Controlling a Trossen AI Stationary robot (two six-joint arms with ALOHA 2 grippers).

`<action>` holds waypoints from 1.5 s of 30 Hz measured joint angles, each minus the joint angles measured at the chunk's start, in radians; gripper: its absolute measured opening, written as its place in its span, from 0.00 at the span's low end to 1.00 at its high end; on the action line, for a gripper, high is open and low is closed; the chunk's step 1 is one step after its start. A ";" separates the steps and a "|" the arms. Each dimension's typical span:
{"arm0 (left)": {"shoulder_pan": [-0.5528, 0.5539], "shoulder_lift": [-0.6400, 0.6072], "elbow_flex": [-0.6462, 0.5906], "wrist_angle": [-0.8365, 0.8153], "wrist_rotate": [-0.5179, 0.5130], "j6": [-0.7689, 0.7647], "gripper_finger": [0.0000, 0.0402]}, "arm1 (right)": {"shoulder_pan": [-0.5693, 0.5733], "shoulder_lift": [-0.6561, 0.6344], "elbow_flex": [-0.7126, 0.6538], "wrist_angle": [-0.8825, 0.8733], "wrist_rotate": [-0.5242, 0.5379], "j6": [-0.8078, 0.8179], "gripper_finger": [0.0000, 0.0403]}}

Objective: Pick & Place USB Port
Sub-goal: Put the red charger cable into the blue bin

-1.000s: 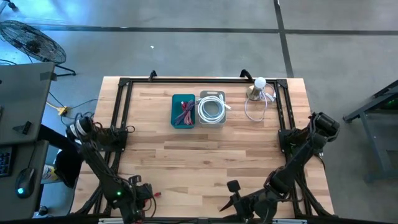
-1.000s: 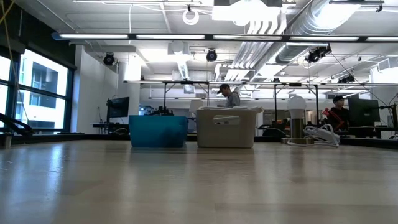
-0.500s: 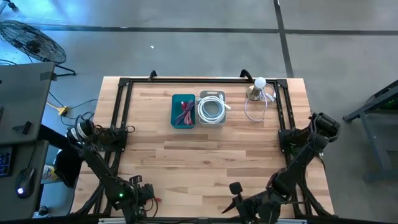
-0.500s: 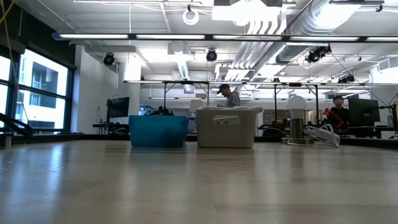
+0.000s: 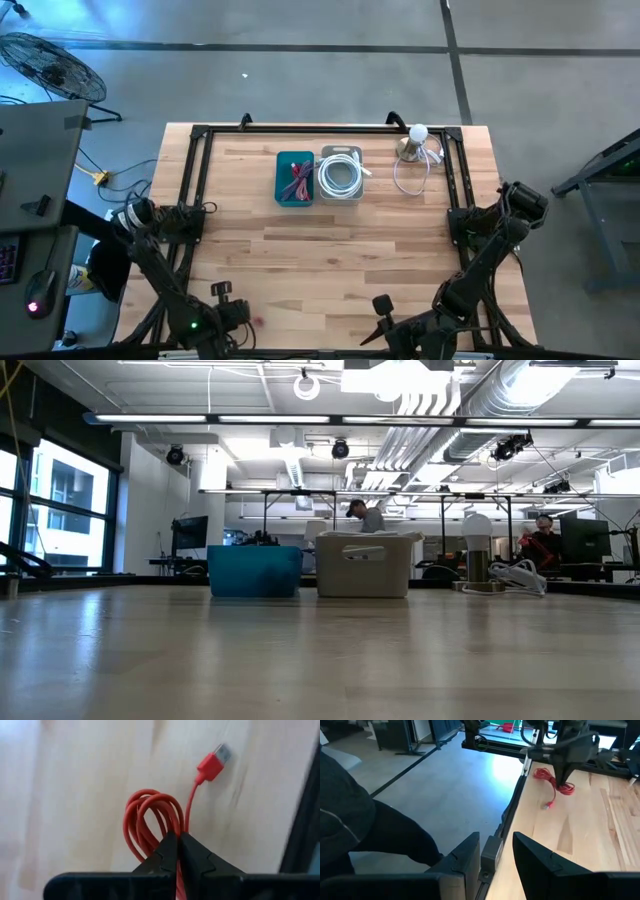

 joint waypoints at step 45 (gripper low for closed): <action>0.904 -0.335 0.119 0.086 -0.261 1.187 0.00 | 0.000 -0.030 0.000 -0.117 0.010 -0.112 0.27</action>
